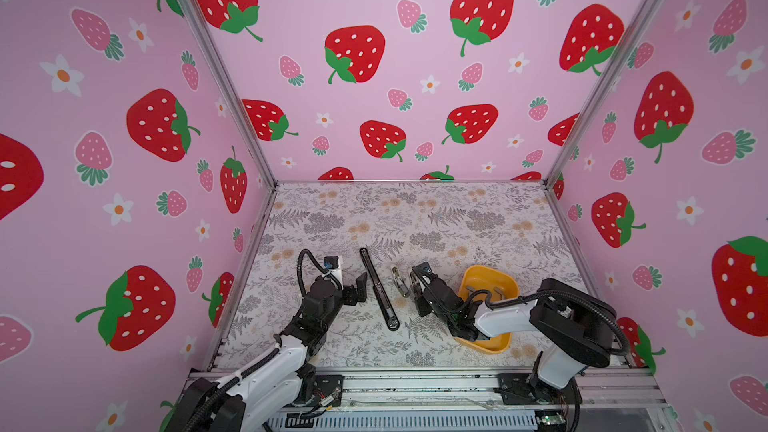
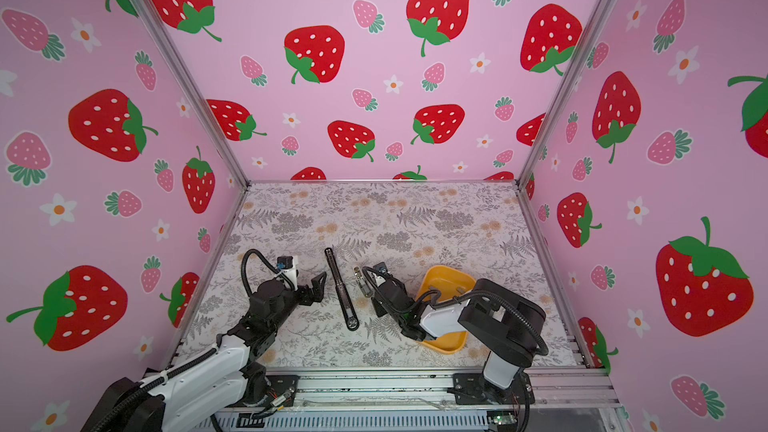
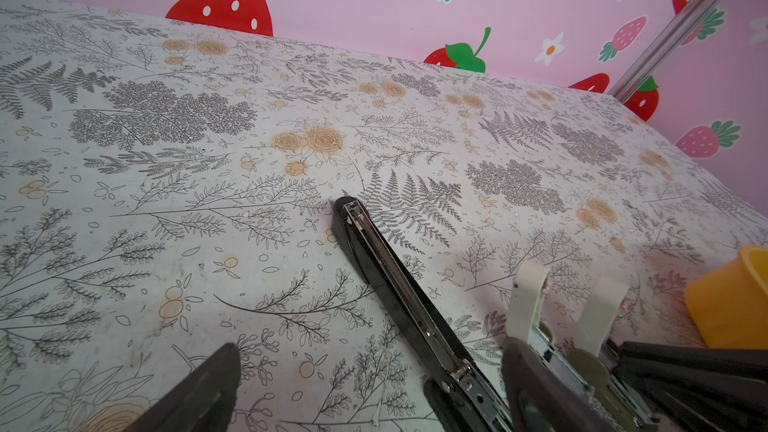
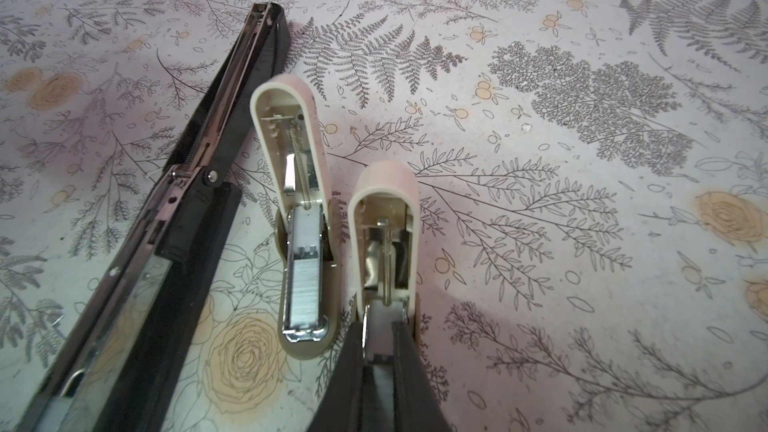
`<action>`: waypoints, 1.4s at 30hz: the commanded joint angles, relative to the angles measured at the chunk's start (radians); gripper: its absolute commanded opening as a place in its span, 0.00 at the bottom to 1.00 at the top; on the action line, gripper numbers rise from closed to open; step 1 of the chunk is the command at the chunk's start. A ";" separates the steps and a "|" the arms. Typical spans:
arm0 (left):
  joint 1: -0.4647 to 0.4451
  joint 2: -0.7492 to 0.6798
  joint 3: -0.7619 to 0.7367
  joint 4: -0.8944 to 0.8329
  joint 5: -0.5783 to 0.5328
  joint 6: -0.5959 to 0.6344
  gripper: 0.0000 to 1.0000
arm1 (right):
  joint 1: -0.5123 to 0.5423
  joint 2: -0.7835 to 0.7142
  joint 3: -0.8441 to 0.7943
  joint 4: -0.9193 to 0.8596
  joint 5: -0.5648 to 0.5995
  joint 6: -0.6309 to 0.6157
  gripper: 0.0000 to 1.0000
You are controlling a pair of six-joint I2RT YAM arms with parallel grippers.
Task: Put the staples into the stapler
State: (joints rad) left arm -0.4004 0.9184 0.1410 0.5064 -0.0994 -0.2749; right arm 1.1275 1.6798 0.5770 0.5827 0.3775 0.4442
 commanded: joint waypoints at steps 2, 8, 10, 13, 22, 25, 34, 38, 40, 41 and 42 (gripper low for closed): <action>-0.004 0.002 0.031 0.024 -0.023 0.008 0.99 | -0.005 0.005 -0.010 0.000 0.016 0.029 0.10; -0.005 0.003 0.032 0.024 -0.023 0.008 0.99 | 0.001 -0.013 -0.032 -0.006 0.013 0.056 0.10; -0.005 0.004 0.032 0.024 -0.023 0.008 0.99 | 0.007 -0.015 -0.029 -0.015 0.014 0.058 0.10; -0.005 0.004 0.032 0.024 -0.023 0.010 0.99 | 0.012 -0.024 -0.027 -0.021 0.019 0.062 0.16; -0.006 0.004 0.033 0.023 -0.023 0.008 0.99 | 0.014 -0.094 -0.005 -0.086 0.047 0.052 0.36; -0.005 0.004 0.032 0.024 -0.023 0.011 0.99 | 0.014 -0.106 0.008 -0.111 0.057 0.051 0.37; -0.005 0.003 0.032 0.023 -0.023 0.010 0.99 | 0.014 -0.106 -0.009 -0.074 0.002 0.053 0.30; -0.006 0.002 0.032 0.024 -0.022 0.010 0.99 | 0.014 -0.112 -0.007 -0.073 0.008 0.050 0.24; -0.006 0.000 0.032 0.024 -0.023 0.009 0.99 | 0.014 -0.112 -0.003 -0.073 0.009 0.044 0.22; -0.006 0.000 0.031 0.023 -0.023 0.008 0.99 | 0.014 -0.111 -0.001 -0.074 0.010 0.041 0.21; -0.006 0.000 0.031 0.023 -0.023 0.009 0.99 | 0.014 -0.111 0.001 -0.076 0.012 0.039 0.19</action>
State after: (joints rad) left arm -0.4023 0.9192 0.1410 0.5068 -0.1047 -0.2726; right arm 1.1366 1.5883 0.5713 0.4934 0.3851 0.4931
